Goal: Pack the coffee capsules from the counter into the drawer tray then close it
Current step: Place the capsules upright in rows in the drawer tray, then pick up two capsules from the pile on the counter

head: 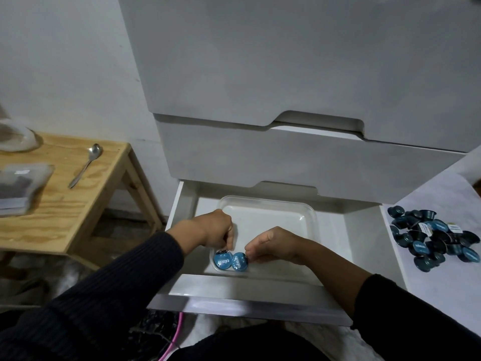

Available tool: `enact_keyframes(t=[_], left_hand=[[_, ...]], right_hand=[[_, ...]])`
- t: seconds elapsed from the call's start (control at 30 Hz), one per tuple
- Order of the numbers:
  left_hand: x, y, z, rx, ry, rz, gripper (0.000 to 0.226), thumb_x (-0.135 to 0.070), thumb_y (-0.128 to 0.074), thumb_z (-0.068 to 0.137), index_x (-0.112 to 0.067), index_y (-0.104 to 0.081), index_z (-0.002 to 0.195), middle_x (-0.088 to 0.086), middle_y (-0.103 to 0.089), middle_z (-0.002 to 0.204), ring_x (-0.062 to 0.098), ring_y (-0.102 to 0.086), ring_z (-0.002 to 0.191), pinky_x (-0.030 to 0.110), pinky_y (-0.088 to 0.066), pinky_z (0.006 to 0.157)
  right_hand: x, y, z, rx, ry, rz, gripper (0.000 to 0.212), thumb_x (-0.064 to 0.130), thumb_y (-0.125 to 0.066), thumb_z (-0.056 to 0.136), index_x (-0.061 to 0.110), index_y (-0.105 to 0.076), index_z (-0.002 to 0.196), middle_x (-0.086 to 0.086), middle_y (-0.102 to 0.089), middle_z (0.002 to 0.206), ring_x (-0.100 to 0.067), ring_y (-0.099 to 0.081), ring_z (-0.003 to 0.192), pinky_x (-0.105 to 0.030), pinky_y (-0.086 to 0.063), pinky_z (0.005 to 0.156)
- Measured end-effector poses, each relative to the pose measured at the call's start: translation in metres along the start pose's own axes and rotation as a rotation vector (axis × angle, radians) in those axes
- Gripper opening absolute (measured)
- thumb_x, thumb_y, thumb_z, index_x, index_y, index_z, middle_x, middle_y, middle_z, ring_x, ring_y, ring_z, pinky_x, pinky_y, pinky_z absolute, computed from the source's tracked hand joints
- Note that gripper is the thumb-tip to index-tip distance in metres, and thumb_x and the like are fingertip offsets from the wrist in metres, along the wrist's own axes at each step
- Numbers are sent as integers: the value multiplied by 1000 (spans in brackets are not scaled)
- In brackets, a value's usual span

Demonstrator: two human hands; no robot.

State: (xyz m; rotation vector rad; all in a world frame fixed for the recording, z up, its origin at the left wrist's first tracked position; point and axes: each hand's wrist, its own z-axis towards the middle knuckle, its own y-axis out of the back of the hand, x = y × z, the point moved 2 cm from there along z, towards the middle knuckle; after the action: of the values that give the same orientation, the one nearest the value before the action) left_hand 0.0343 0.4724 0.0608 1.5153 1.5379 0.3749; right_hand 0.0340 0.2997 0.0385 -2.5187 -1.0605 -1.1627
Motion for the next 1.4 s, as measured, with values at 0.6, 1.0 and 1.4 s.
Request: enact_keyframes(t=[0.6, 1.0, 1.4], left_hand=[[-46, -22, -50, -716, 302, 10, 45, -34, -30, 98, -16, -32, 139, 2, -44, 138, 16, -40, 126, 22, -32, 102], [-125, -32, -39, -788, 244, -126, 51, -36, -33, 97, -19, -25, 145, 1, -36, 147, 15, -34, 135, 24, -31, 109], [-340, -57, 57, -857, 10, -292, 42, -32, -40, 95, -22, -42, 136, -1, -51, 135, 13, -46, 124, 21, -34, 104]], right_hand=[[22, -30, -50, -818, 575, -926, 33, 26, -43, 87, 7, -66, 103, -8, -66, 100, -23, -65, 93, -24, -51, 79], [-16, 30, -91, -941, 648, -940, 36, 32, -47, 85, 9, -68, 101, -8, -72, 98, -21, -69, 91, -24, -55, 78], [-137, 238, -176, -1036, 534, -829, 33, 27, -42, 81, 8, -64, 98, -8, -66, 88, -22, -66, 78, -22, -50, 62]])
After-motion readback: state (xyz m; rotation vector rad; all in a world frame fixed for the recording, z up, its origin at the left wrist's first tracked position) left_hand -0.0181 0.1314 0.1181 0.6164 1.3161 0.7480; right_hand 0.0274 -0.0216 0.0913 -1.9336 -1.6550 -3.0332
